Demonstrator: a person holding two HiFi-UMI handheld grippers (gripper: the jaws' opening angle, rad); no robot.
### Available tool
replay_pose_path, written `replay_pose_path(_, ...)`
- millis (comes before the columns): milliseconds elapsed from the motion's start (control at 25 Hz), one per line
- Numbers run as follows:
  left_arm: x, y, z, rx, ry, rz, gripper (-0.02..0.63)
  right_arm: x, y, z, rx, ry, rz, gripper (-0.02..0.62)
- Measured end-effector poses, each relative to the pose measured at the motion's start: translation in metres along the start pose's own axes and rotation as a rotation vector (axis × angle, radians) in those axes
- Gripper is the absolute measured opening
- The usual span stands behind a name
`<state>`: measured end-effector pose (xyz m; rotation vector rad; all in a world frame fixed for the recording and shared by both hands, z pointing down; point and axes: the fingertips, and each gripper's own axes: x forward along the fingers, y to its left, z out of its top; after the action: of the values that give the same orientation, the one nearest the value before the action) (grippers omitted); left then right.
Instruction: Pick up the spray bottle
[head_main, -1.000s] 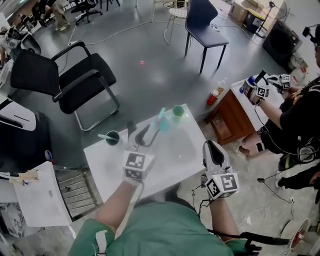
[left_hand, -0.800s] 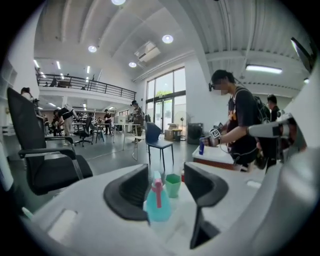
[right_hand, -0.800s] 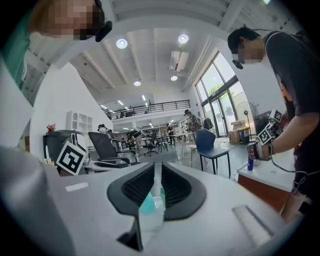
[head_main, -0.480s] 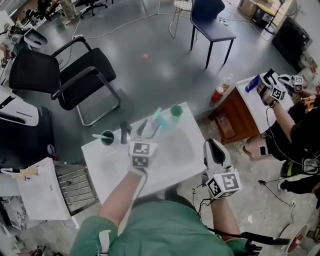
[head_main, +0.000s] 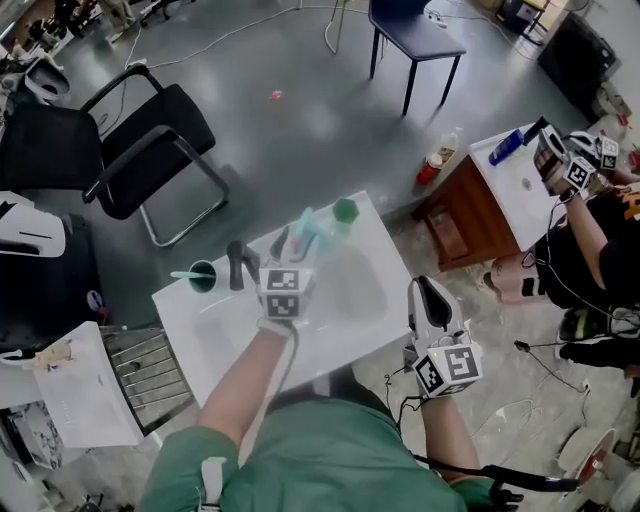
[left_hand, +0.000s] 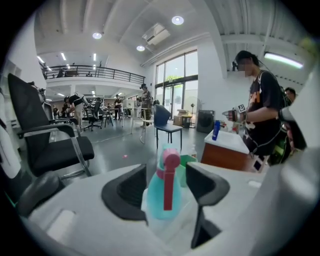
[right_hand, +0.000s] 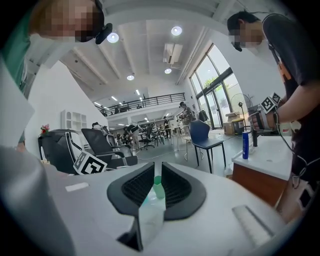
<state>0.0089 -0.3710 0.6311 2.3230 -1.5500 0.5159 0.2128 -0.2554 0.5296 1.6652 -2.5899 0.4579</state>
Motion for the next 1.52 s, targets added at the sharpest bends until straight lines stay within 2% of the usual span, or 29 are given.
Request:
replay_pose_path(360, 0.018, 0.005, -0.006, -0.020, 0.010, 0.032, 0.234, -0.007, -0.016, -0.001, 0.026, 0.013, -0.054, 0.044)
replay_pose_path(680, 0.021, 0.005, -0.010, -0.032, 0.041, 0.048, 0.143, -0.012, -0.011, -0.002, 0.017, 0.007, -0.045, 0.044)
replay_pose_path(880, 0.017, -0.001, -0.004, -0.032, 0.044, 0.032, 0.132, -0.014, -0.006, -0.001, 0.013, 0.009, -0.039, 0.044)
replay_pose_path(1520, -0.028, -0.011, 0.028, 0.014, -0.044, -0.013, 0.129, -0.027, 0.024, 0.011, -0.010, -0.008, -0.010, 0.044)
